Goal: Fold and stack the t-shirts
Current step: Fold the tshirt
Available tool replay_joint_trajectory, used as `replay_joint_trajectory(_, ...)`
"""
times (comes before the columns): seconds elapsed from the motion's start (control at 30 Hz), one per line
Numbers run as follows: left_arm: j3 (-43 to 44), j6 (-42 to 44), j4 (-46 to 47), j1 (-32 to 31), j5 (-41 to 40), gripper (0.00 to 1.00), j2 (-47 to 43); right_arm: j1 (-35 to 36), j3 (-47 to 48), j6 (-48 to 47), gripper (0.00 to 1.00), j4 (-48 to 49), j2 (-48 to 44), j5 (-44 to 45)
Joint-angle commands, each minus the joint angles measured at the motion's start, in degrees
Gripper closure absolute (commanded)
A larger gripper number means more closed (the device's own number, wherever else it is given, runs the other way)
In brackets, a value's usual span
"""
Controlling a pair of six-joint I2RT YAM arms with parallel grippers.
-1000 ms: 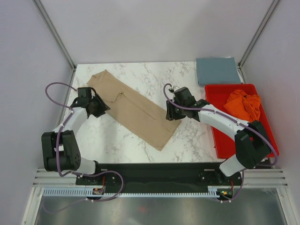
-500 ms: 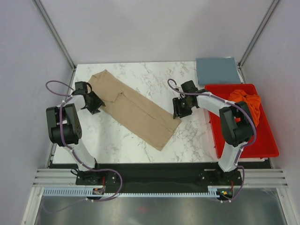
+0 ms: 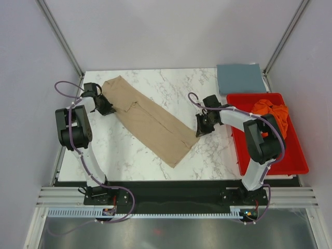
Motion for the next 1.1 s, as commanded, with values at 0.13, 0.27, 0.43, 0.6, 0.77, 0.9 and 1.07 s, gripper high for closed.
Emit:
replay_joint_trajectory(0.13, 12.5, 4.0, 4.0, -1.5, 16.6, 0.98, 10.5, 0.5, -17.9, 14.3, 0.95, 8.1, -13.6, -1.8)
replay_joint_trajectory(0.27, 18.9, 4.5, 4.0, -5.0, 24.1, 0.98, 15.0, 3.4, -30.0, 25.7, 0.94, 13.3, -23.7, 2.4)
replay_joint_trajectory(0.43, 26.5, 3.0, 4.1, -7.4, 29.0, 0.94, 21.1, 9.9, -36.0, 38.6, 0.92, 15.9, -35.7, 8.2)
replay_joint_trajectory(0.6, 25.6, 3.6, 4.0, -7.8, 31.7, 0.72, 18.7, 13.2, -36.7, 43.3, 0.89, 16.3, -40.4, 11.1)
replay_joint_trajectory(0.77, 12.8, 4.7, 3.0, -7.5, 21.7, 0.57, 6.6, 13.5, -35.3, 42.6, 0.89, 15.9, -39.9, 12.6)
replay_joint_trajectory(0.9, -3.9, 1.9, 2.8, -10.2, 17.6, 0.57, -6.4, 13.6, -35.0, 41.0, 0.89, 16.0, -38.5, 12.6)
replay_joint_trajectory(1.07, -17.9, 0.8, 3.2, -19.5, 9.0, 0.56, -16.1, 13.7, -34.8, 38.9, 0.89, 16.0, -38.4, 11.3)
